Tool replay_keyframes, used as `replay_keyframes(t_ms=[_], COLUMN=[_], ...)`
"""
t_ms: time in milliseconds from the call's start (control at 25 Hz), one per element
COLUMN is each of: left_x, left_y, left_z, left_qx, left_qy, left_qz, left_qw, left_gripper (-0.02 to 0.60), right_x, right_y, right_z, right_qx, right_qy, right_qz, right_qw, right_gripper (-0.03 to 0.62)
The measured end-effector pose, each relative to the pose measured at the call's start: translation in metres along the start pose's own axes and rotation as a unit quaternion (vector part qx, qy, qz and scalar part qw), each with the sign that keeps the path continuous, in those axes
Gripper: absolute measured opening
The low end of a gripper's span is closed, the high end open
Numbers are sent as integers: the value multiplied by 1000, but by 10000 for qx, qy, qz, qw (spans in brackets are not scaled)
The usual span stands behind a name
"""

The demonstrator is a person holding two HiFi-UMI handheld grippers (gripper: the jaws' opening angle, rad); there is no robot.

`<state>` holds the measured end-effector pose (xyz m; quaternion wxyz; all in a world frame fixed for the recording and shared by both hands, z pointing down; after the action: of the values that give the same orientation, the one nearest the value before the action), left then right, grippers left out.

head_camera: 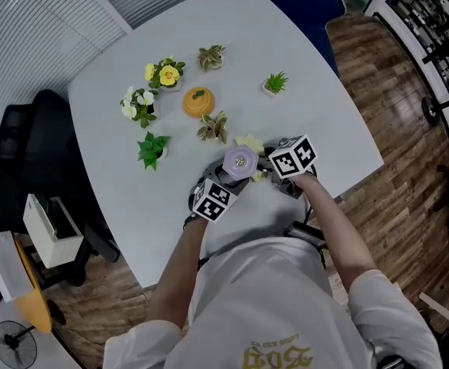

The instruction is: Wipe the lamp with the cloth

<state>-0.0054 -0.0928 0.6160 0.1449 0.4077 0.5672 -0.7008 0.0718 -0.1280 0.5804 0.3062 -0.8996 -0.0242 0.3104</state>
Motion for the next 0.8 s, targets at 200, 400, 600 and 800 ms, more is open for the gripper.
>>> replay_keyframes(t_ms=[200, 400, 600, 800], left_x=[0, 0, 0, 0], left_y=[0, -1, -1, 0], left_z=[-1, -1, -2, -2], left_qx=[-16, -22, -30, -38], left_qy=[10, 12, 16, 22], left_qz=[-15, -5, -10, -26], left_qw=[10000, 10000, 10000, 10000], left_gripper=[291, 291, 291, 290], right_x=[4, 5, -3, -5], right_y=[-17, -27, -41, -42], right_z=[8, 17, 34, 35], right_qx=[319, 472, 723, 502], right_qy=[-217, -393, -370, -606], right_qz=[260, 415, 645, 478], right_qw=[9989, 9972, 9946, 9958], right_gripper=[49, 49, 49, 50])
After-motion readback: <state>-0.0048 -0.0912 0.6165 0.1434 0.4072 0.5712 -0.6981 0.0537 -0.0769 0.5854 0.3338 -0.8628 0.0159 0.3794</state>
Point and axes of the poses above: the fingertips, and each gripper's own axes: x backward along the fingers, z to its left, y out of its top, the point moved 4 cm from there along x, backward along the fingers, and after that the axes turned 1 degree about -y, right-handed, at the moved point
